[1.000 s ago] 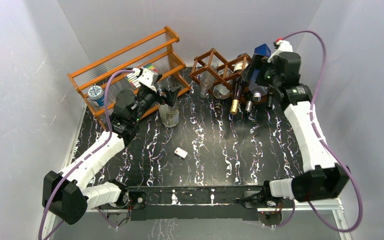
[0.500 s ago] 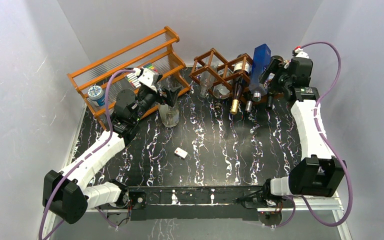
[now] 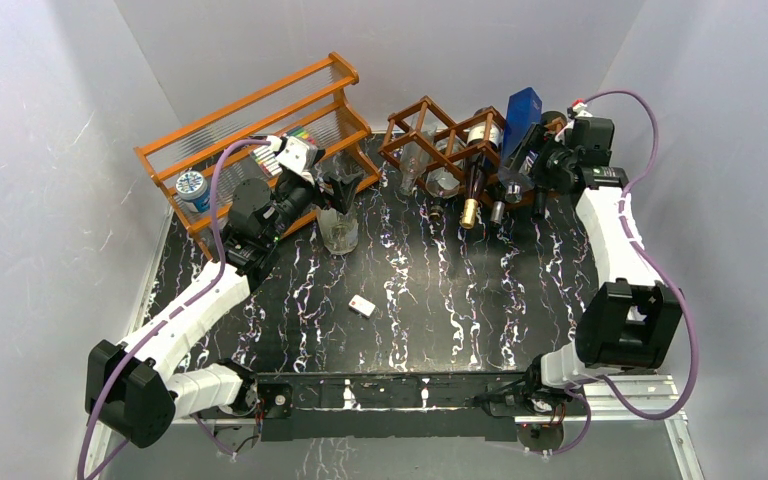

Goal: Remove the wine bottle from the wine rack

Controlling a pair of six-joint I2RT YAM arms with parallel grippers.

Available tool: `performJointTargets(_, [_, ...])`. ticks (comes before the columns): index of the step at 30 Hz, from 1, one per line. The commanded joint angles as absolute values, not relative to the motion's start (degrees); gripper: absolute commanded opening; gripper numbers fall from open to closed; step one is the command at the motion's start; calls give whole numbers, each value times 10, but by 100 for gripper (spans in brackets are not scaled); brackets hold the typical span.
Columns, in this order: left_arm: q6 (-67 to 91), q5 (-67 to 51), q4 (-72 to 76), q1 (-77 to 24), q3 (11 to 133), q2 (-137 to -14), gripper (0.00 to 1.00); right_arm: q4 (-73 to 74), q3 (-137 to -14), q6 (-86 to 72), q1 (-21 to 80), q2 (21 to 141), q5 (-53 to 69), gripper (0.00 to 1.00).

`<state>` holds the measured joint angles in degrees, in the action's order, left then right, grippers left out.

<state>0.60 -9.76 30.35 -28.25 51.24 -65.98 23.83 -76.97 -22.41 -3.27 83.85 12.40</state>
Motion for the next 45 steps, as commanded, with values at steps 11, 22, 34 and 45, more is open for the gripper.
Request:
performJointTargets(11, [1,-108,322,-285,519,-656,98,188,-783,-252,-34,873,148,90])
performJointTargets(22, [-1,-109,321,-285,520,-656,98,183,-789,-280,-35,890,151,80])
performJointTargets(34, [-1,-111,321,-285,519,-656,98,-3,-669,-423,-39,809,204,50])
performJointTargets(45, [3,-114,318,-284,523,-657,98,-109,-634,-471,-44,755,209,37])
